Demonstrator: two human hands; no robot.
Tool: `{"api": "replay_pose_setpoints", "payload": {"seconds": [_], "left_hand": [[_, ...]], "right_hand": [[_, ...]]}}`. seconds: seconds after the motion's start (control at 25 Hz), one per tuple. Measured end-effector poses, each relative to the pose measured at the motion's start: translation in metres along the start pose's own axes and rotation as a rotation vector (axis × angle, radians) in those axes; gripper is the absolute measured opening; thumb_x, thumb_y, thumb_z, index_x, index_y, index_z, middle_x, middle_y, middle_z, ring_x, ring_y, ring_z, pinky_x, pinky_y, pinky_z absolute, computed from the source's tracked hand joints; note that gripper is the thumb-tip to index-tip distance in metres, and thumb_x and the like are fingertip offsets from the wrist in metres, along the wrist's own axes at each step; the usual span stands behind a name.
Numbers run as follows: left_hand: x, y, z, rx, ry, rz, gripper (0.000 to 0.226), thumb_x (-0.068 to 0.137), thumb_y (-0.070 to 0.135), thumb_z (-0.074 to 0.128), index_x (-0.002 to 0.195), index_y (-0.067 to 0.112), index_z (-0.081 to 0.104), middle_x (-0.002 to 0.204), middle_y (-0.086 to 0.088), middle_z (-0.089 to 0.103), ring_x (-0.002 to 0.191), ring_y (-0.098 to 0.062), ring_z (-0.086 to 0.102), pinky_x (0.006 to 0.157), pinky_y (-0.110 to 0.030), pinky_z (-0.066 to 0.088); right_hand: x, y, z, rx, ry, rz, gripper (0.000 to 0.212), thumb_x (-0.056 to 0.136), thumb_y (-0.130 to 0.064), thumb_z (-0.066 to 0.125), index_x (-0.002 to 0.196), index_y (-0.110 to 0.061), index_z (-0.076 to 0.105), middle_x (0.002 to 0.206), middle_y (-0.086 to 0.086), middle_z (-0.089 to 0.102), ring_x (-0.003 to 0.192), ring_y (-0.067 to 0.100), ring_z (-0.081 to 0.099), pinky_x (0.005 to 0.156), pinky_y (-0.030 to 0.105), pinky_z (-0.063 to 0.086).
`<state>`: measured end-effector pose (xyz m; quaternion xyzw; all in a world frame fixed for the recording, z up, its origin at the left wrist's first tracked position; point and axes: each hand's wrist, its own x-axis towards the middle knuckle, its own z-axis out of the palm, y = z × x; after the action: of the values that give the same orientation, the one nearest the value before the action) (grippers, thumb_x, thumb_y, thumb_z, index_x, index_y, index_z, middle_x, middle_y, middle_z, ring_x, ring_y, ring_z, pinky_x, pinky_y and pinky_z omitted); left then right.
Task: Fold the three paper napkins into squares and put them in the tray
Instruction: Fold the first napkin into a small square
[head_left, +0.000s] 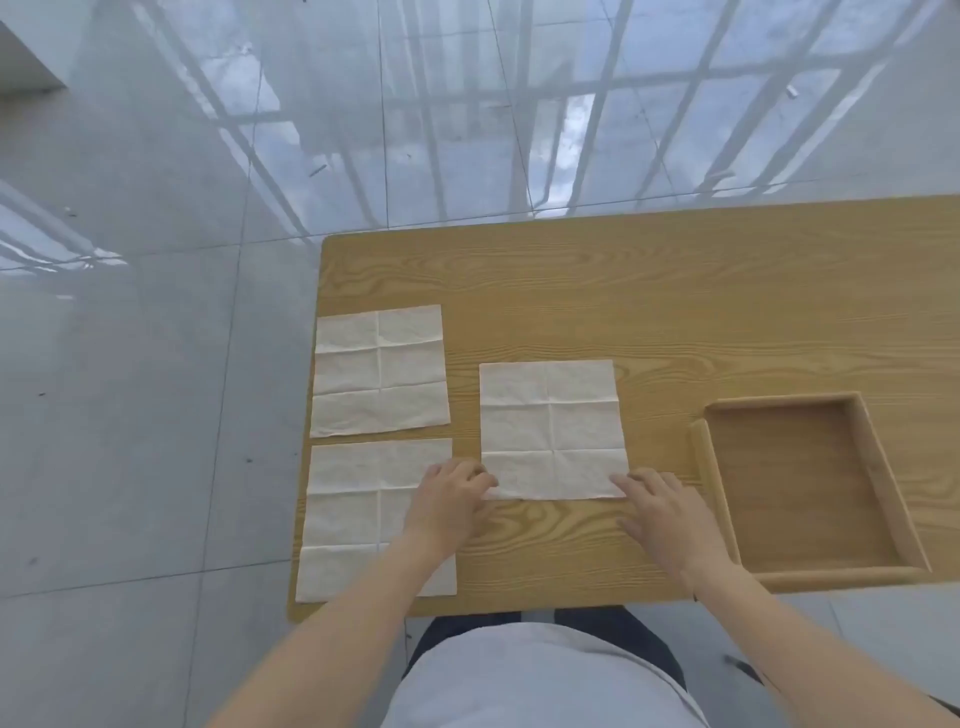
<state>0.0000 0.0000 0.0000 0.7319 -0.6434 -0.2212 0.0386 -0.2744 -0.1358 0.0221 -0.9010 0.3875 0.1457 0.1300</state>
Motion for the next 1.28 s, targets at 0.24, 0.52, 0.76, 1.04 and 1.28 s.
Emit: {"api": "replay_pose_setpoints", "payload": {"seconds": [0.24, 0.52, 0.76, 1.04, 1.28], "left_hand": [[0.008, 0.006, 0.003, 0.027, 0.041, -0.027, 0.035, 0.084, 0.033, 0.073, 0.116, 0.022, 0.065, 0.118, 0.000, 0.062, 0.105, -0.023, 0.058, 0.090, -0.040, 0.046], [0.013, 0.018, 0.004, -0.012, 0.181, -0.017, 0.009, 0.080, 0.020, 0.079, 0.079, 0.016, 0.072, 0.091, -0.002, 0.067, 0.081, -0.025, 0.064, 0.065, -0.038, 0.052], [0.009, 0.021, 0.001, -0.142, 0.221, -0.063, 0.006, 0.084, 0.015, 0.076, 0.083, 0.016, 0.070, 0.090, 0.002, 0.068, 0.082, -0.019, 0.063, 0.064, -0.032, 0.051], [-0.007, 0.032, -0.005, -0.292, 0.175, -0.075, 0.007, 0.085, 0.018, 0.073, 0.086, 0.022, 0.068, 0.087, 0.012, 0.067, 0.081, -0.008, 0.060, 0.055, -0.024, 0.051], [-0.011, 0.027, -0.017, -0.362, 0.086, -0.132, 0.002, 0.089, 0.028, 0.067, 0.088, 0.026, 0.067, 0.087, 0.021, 0.059, 0.084, 0.001, 0.055, 0.063, -0.020, 0.047]], "right_hand": [[0.013, 0.008, 0.000, 0.043, 0.108, -0.020, 0.042, 0.079, -0.022, 0.077, 0.119, -0.016, 0.065, 0.116, 0.003, 0.067, 0.097, 0.027, 0.062, 0.072, 0.039, 0.052], [0.023, 0.023, 0.006, 0.045, 0.240, -0.153, 0.018, 0.073, -0.011, 0.082, 0.087, -0.015, 0.071, 0.088, 0.002, 0.070, 0.077, 0.026, 0.063, 0.058, 0.037, 0.051], [0.020, 0.031, 0.016, 0.090, 0.295, -0.216, 0.015, 0.075, -0.012, 0.082, 0.080, -0.016, 0.068, 0.084, 0.000, 0.068, 0.073, 0.023, 0.061, 0.054, 0.032, 0.047], [0.007, 0.018, 0.013, 0.120, 0.130, -0.221, 0.071, 0.065, -0.046, 0.082, 0.128, -0.026, 0.057, 0.122, -0.002, 0.061, 0.111, 0.024, 0.057, 0.084, 0.040, 0.052], [0.012, 0.016, 0.007, 0.232, 0.300, -0.202, 0.020, 0.072, -0.015, 0.084, 0.083, -0.026, 0.071, 0.083, -0.012, 0.070, 0.081, 0.017, 0.065, 0.070, 0.035, 0.049]]}}
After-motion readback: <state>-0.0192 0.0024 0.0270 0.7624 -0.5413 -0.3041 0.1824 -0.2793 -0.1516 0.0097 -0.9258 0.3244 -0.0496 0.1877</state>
